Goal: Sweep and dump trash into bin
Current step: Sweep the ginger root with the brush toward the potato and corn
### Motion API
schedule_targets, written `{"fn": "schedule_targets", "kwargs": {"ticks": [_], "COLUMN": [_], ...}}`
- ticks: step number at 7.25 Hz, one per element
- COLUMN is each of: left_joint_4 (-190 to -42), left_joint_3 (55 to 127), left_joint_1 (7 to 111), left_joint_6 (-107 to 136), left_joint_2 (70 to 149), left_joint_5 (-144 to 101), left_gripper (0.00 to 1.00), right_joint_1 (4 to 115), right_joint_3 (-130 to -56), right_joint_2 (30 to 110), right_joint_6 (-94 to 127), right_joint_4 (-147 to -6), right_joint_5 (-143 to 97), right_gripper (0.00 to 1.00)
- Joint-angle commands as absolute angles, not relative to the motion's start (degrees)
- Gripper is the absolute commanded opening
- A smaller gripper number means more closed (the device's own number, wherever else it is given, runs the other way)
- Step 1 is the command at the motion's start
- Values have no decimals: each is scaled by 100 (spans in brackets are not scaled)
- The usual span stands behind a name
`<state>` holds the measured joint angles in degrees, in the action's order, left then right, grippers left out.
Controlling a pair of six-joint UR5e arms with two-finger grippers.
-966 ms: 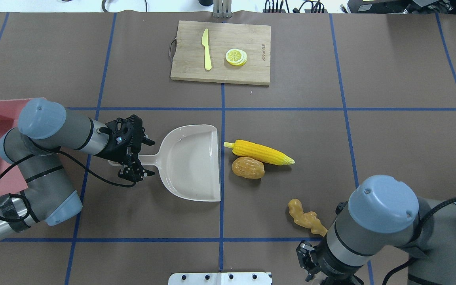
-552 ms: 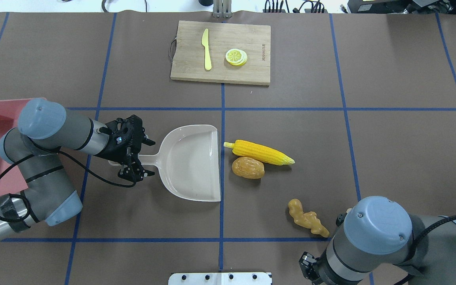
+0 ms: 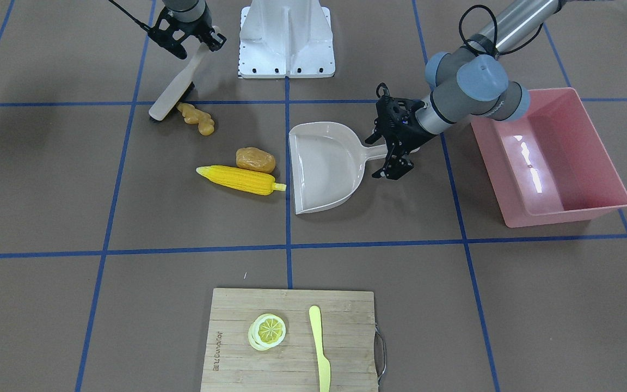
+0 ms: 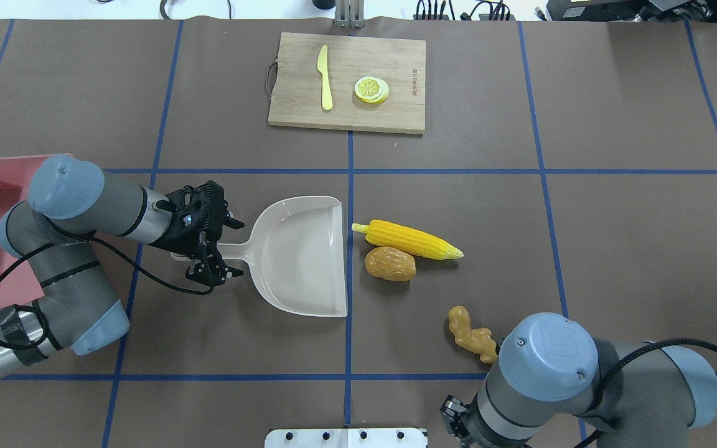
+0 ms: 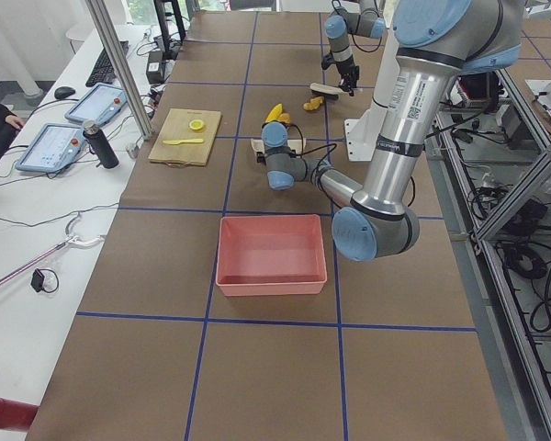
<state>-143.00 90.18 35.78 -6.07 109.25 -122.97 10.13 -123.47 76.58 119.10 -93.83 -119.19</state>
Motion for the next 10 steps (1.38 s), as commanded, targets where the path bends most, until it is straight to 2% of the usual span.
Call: {"fn": "schedule_targets", "kwargs": {"ticks": [1, 7, 10], "left_joint_4": [-14291, -14282, -14282], "left_joint_3": [9018, 9018, 9026], "left_joint_1": [3577, 3577, 3577], "left_joint_6": [-606, -606, -598], "left_joint_2": [10916, 10907, 10907], "left_joint_5": [-12296, -12261, -12261], "left_gripper": [93, 93, 93], "right_joint_1": [1134, 1380, 1563], "right_joint_3": [-11964, -11296, -11268], "right_joint_2": [7061, 6075, 5654], "right_joint_6": [11874, 11874, 11813], "right_joint_4": [-9422, -9431, -9832], "right_joint_5": [-11927, -11979, -12032], "right_gripper": [0, 0, 0]}}
